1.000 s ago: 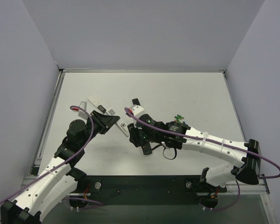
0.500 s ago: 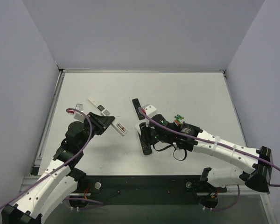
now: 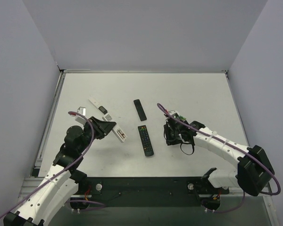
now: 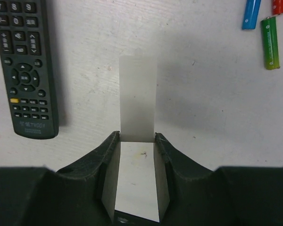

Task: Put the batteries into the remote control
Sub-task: Place the battery cover at the center of the board.

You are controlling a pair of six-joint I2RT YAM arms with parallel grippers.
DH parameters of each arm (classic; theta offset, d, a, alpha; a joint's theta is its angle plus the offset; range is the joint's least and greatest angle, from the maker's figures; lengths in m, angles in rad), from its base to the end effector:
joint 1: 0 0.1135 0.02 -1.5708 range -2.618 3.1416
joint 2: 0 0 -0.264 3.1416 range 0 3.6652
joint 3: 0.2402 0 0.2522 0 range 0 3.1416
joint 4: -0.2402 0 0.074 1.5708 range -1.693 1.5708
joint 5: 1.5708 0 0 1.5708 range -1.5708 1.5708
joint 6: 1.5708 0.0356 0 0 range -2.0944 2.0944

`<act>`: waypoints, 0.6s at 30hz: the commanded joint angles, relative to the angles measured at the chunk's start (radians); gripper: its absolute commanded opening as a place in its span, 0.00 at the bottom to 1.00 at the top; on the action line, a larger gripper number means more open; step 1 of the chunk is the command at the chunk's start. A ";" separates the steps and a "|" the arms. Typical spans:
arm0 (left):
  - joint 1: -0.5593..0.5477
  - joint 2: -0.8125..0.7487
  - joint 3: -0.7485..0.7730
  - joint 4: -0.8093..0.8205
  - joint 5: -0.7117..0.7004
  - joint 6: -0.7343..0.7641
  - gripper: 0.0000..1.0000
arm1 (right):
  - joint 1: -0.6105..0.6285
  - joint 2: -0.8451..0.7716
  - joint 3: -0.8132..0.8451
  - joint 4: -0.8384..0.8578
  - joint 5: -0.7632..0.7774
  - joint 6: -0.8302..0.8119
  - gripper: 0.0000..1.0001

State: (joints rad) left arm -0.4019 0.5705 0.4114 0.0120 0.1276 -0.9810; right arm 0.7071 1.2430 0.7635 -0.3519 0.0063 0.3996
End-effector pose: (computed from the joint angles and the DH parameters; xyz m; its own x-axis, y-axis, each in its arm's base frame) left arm 0.1430 -0.0657 0.2605 -0.4937 -0.6858 -0.5347 0.1681 0.5280 -0.8324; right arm 0.1932 0.1647 0.2227 -0.7690 -0.1453 -0.6226 -0.3769 0.8896 0.2579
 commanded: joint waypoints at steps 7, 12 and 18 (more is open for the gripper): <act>0.009 -0.053 0.000 0.051 0.130 0.071 0.00 | -0.020 0.185 0.007 -0.004 -0.045 -0.015 0.04; 0.009 -0.087 -0.017 0.049 0.139 0.090 0.00 | -0.018 0.226 -0.007 0.011 -0.051 0.001 0.13; 0.011 -0.066 -0.019 0.072 0.159 0.140 0.00 | -0.012 0.253 -0.016 0.010 -0.045 0.013 0.30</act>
State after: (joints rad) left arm -0.3973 0.4934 0.3977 0.0113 0.2546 -0.8951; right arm 0.6933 1.4807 0.7597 -0.3244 -0.0422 0.3950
